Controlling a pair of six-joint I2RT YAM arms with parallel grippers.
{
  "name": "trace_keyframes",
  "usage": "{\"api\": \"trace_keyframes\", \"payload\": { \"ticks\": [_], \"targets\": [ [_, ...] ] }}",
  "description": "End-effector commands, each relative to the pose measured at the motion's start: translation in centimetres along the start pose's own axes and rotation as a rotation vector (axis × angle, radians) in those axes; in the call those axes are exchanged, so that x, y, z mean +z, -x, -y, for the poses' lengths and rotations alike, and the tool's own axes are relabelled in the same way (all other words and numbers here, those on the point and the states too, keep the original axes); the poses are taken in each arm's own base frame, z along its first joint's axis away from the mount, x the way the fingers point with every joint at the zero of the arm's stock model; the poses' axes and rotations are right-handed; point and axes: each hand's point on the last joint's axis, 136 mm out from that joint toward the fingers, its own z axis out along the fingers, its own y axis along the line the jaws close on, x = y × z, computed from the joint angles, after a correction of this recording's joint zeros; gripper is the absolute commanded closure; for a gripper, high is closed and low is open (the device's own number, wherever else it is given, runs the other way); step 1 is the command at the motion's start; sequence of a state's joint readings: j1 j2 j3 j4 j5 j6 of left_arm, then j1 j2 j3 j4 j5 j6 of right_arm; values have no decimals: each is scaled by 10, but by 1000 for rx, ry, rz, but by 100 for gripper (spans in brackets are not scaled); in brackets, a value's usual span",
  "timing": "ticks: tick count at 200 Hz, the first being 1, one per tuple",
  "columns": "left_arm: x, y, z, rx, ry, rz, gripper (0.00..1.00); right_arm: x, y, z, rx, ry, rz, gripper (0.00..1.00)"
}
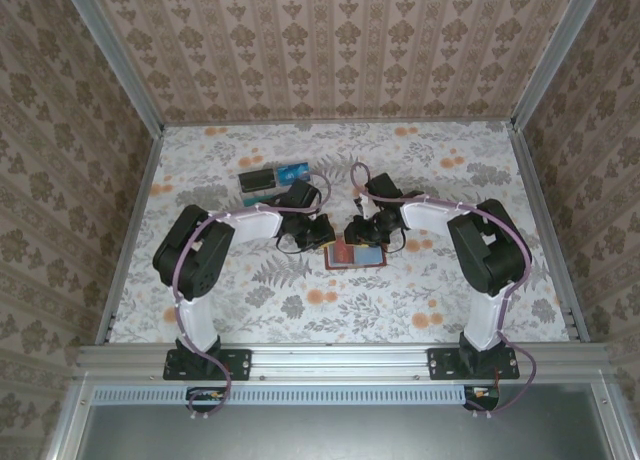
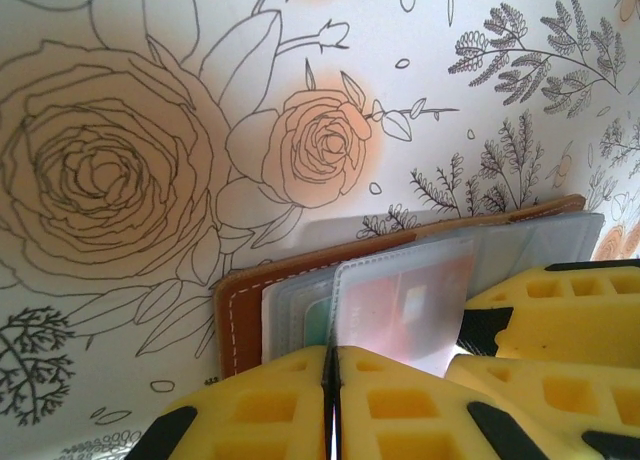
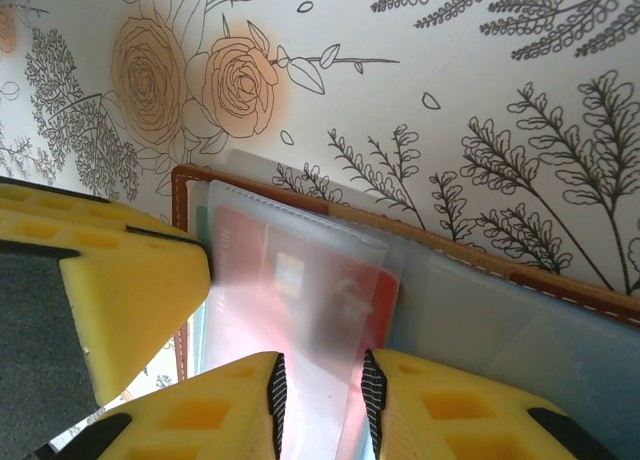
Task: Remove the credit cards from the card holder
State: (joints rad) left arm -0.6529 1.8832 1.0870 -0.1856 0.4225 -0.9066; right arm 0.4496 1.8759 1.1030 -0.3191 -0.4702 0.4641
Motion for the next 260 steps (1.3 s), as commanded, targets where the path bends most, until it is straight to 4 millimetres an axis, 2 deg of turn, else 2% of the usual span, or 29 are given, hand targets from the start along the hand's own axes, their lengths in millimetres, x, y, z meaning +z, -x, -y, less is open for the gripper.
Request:
{"api": "trace_keyframes", "payload": {
  "ticks": [1,21,57,73,96,137,166,205,233,260],
  "targets": [
    [11,-4,-31,-14,97,-25,89,5,-23,17,39,-61,-55,67],
    [12,-4,-30,-10,93,-32,89,9,-26,13,57,-30,-65,68],
    [12,-6,-28,-6,84,-37,89,7,-25,18,64,-74,-44,68],
    [7,-4,-19,8,49,-35,86,6,-25,21,47,-115,-42,68],
    [-5,7,10,68,-82,-1,79,10,-28,29,28,-188,-49,70],
    [-23,15,20,97,-130,29,76,10,-31,41,26,-266,-38,73],
    [-26,9,22,100,-135,15,75,13,-32,45,38,-279,-40,73],
    [-19,-3,27,108,-132,-23,73,12,-31,43,39,-272,-30,74],
    [-12,-11,20,92,-97,-56,73,12,-30,43,43,-267,-24,74],
    [-8,-10,10,79,-50,-60,72,13,-30,43,46,-264,-24,74]
  ]
}}
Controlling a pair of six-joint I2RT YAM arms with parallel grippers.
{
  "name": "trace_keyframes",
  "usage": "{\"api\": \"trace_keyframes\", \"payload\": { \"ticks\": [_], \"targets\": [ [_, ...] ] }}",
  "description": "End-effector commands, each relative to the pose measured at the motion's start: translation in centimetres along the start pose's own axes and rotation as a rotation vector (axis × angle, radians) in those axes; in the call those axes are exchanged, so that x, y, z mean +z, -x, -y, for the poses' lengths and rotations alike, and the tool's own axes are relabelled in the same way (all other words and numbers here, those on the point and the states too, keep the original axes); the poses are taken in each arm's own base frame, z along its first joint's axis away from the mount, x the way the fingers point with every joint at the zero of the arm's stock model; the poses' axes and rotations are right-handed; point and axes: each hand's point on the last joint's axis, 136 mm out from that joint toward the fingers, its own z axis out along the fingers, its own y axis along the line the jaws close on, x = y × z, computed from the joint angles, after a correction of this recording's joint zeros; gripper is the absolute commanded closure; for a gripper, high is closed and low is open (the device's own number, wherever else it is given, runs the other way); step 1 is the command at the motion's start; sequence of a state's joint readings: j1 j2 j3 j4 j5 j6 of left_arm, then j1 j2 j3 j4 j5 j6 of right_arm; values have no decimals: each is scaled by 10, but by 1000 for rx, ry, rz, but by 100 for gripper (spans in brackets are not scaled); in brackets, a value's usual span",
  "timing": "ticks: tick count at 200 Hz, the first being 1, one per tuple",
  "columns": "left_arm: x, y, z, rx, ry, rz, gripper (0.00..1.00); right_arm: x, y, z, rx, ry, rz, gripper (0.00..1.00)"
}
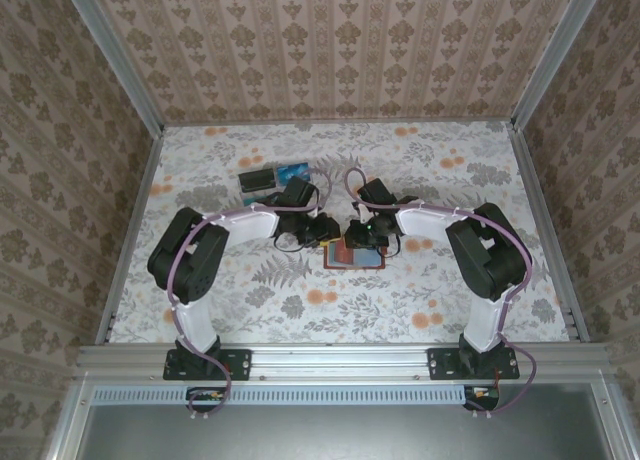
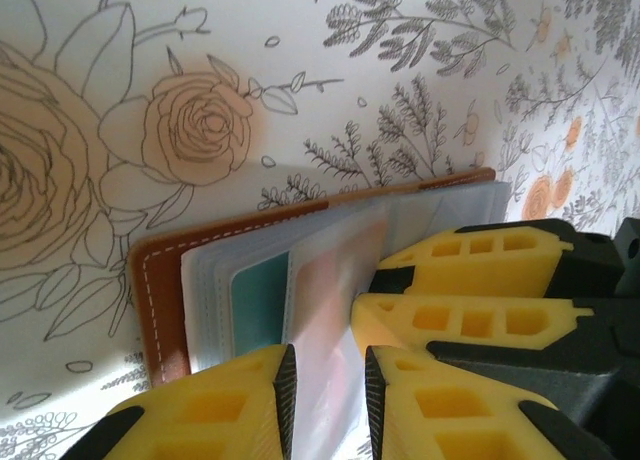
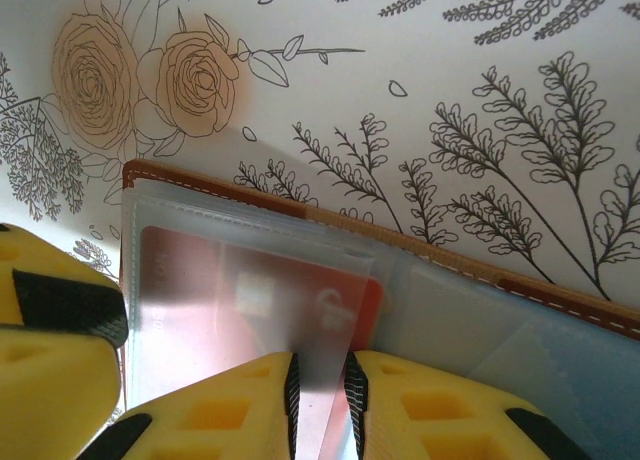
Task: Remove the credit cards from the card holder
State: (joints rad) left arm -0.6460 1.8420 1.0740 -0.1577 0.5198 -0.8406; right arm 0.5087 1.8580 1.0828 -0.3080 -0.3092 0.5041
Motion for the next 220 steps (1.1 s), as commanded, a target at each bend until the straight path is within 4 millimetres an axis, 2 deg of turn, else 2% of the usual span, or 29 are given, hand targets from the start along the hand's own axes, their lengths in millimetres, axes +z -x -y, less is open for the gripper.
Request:
{"api": "trace_keyframes", "payload": {
  "ticks": [1,35,56,78,108,133,173,205,220],
  "targets": [
    [3,-4,-11,-9,51,-27,72,11,-28,35,51,-137,-81,74],
    [2,0,-10,6,60,-12,71,12,-28,34,51,-134,-82,74],
    [7,-2,-13,5,65,-25,72,12,-28,33,52,-129,-82,74],
    [12,-5,-7,18,43,-41,73,12,-27,33,52,-126,-82,74],
    [17,-6,0,30,17,-53,77,14,-28,31,59,-116,-84,75],
    [17,-6,1,31,13,-54,87,9,-24,26,61,-96,-70,75],
    [0,-5,-9,41,62,-30,96,-19,-10,3,89,-14,-25,71],
    [-12,-5,-14,49,97,-31,98,-55,3,-33,58,139,56,57],
    [-15,-4,-12,57,97,-27,98,-68,9,-35,61,147,102,50]
  ]
}}
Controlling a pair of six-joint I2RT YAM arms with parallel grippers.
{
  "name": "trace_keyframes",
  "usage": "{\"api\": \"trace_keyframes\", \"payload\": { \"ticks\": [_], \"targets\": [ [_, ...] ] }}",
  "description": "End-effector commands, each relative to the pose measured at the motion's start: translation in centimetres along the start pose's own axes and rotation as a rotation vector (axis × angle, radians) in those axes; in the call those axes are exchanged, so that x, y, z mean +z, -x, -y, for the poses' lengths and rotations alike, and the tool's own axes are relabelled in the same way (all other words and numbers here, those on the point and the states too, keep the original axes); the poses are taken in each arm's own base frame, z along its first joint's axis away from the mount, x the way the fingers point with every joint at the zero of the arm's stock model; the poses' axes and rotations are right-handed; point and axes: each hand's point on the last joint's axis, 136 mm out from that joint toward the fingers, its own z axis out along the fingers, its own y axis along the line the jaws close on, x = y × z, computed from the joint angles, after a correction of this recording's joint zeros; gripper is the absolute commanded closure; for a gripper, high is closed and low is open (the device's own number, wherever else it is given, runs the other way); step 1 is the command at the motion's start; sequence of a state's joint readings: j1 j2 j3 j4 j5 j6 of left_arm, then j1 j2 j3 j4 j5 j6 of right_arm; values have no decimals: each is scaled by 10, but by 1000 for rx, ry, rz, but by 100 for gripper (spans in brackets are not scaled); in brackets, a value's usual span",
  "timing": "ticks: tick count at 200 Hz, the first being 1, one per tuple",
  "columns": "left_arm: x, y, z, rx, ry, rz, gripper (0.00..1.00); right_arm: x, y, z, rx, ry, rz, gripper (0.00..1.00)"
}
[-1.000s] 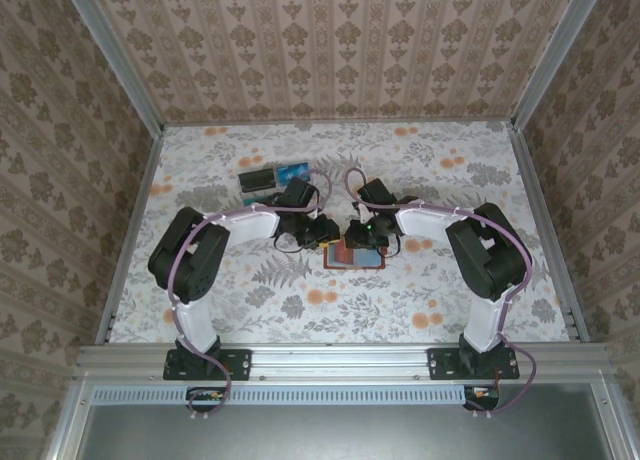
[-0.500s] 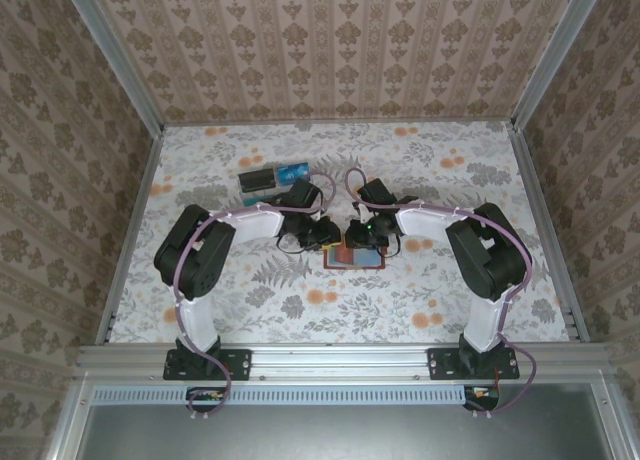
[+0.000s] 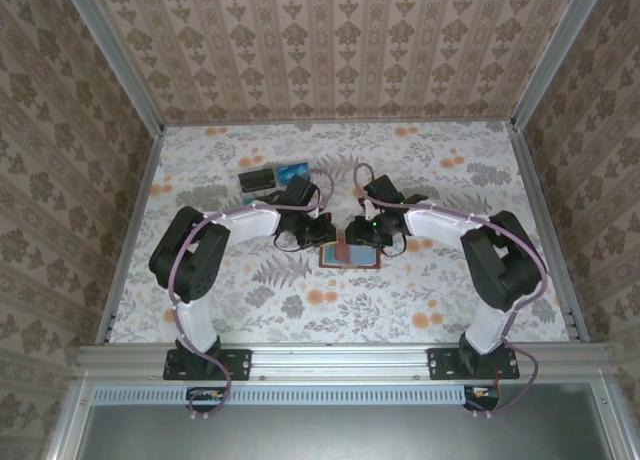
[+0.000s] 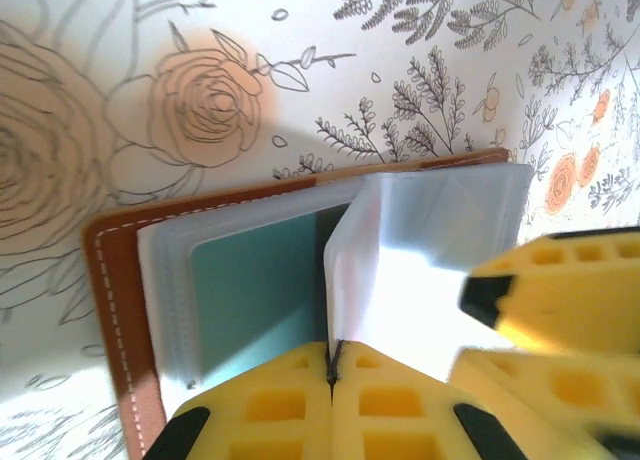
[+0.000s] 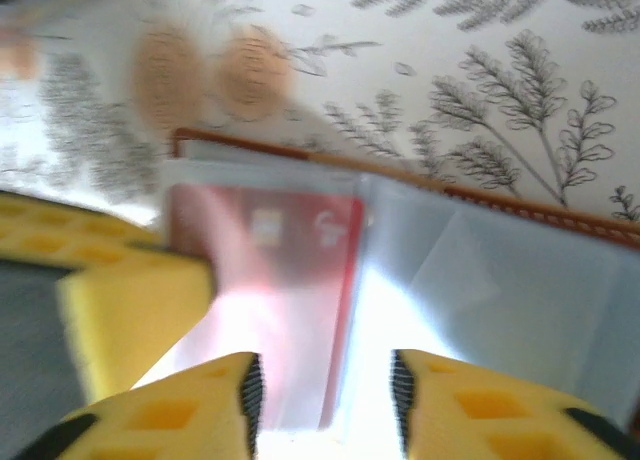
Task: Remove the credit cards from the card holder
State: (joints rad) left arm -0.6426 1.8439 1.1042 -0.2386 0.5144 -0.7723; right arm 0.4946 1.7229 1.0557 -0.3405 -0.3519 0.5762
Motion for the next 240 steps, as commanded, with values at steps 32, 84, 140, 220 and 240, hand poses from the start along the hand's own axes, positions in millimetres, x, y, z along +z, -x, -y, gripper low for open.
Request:
{"api": "trace_keyframes", "payload": {
  "ticks": [32,84,140,220,240],
  "targets": [
    [-15,1,2,24,28,8,88,-41,12,-5,38,36,117,46],
    [-7,0,58,82,-170,-19,58,-60,19,20,95,-40,204,48],
    [13,-7,85,126,-202,-76,53,-75,24,38,168,-54,257,48],
    [-5,5,38,16,-63,-13,50,-54,14,32,98,-86,151,64],
    [2,3,31,-13,-46,-29,53,-39,9,28,87,-79,93,69]
  ]
}}
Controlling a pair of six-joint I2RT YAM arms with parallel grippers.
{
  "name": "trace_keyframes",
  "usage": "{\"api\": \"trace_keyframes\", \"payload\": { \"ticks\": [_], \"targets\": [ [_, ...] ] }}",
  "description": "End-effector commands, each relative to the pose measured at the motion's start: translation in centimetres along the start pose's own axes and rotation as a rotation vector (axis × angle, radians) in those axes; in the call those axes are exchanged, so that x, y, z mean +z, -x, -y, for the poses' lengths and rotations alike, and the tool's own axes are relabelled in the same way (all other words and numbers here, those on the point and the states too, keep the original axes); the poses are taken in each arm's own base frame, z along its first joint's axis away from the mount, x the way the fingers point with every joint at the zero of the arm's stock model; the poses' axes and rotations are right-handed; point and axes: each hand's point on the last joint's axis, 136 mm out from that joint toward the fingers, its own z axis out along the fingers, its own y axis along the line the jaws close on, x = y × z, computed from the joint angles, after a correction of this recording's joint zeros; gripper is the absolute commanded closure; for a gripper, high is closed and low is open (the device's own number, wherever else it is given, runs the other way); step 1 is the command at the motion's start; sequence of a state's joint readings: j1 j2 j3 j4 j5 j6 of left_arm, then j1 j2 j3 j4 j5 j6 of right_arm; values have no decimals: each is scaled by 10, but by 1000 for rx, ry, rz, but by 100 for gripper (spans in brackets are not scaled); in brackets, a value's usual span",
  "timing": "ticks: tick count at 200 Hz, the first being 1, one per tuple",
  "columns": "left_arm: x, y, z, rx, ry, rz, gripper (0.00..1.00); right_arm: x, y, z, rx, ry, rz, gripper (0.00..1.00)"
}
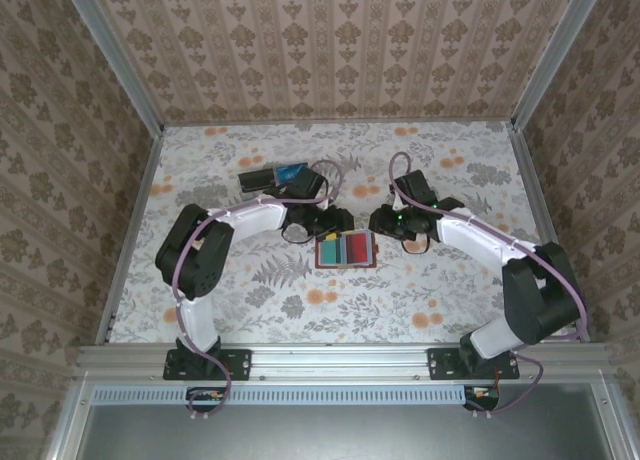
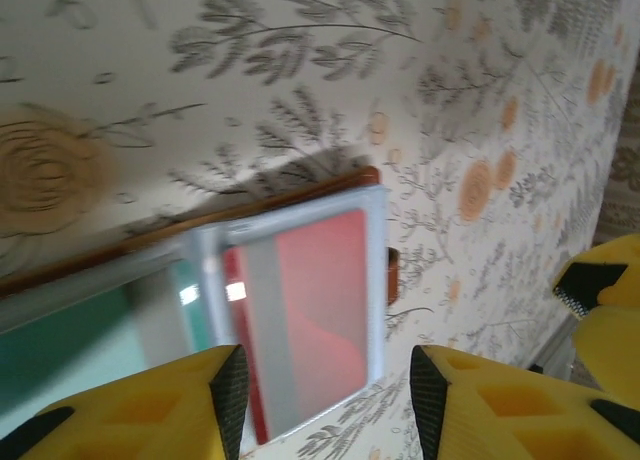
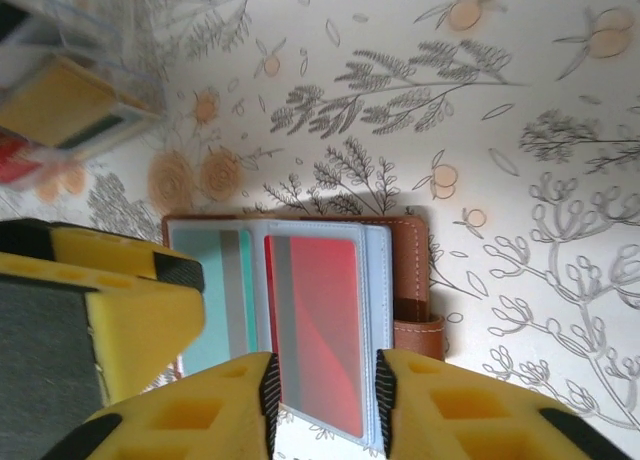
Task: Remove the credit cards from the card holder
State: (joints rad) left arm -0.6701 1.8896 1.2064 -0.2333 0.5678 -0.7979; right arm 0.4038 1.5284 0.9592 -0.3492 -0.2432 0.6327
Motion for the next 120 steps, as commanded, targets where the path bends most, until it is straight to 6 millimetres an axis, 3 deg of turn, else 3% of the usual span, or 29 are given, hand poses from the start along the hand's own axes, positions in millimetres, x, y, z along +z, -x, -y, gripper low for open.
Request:
{"api": "trace_keyframes", "payload": {
  "ticks": [1,40,120],
  "targets": [
    [-2,-7,-5,-42,32,-13,53,13,-12,-3,-22,-17,-85,69],
    [9,-8,-8,-70,39,-32,63,32,-22,-6,-23,-2,-169,79],
    [20,-14,-24,-123,70,-68,68,58,-39,18,3,-79,-250,79]
  ]
}}
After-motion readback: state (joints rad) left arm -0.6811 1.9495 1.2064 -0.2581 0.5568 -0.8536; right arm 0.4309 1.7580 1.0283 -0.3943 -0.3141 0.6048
